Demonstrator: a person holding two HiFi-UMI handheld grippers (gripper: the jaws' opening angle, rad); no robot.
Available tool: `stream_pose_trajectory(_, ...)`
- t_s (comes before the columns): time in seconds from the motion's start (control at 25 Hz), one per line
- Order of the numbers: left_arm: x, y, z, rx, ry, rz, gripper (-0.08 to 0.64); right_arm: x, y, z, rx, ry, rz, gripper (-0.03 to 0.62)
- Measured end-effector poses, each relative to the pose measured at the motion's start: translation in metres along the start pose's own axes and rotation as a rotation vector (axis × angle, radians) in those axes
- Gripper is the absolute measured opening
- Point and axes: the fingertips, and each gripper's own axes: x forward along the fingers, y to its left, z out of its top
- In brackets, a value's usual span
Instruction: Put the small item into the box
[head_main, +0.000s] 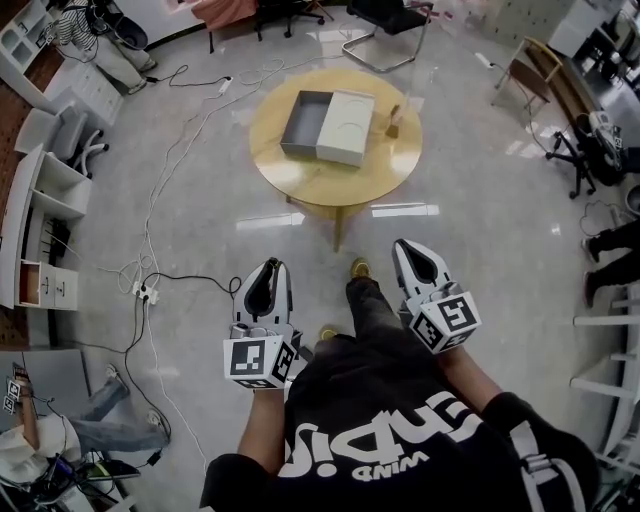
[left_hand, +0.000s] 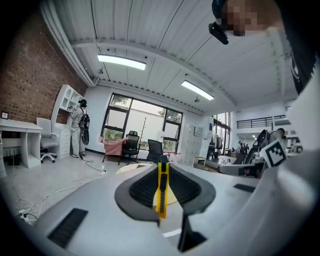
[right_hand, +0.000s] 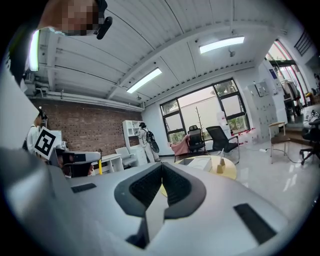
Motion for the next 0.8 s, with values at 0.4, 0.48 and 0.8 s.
stream_pose_trajectory(0.4,0.065,0.029,0.008,0.002,-0.003,-0.003,0.072,0.062,-0.034,0.009,-0.004,-0.007,-0.008,0.003)
stream_pose_trajectory(0.48,0.083,0.036,0.012,-0.001,-0.003,-0.003,0.072,0.079,-0.041,0.011,-0.002,-0.001,-0.001,0.003)
stream_pose_trajectory(0.8,0.173,0.061,0.032,-0.025,0.001,-0.023,0.072,0.170,-0.074,0.036,-0.004,0.013,0.045,0.003)
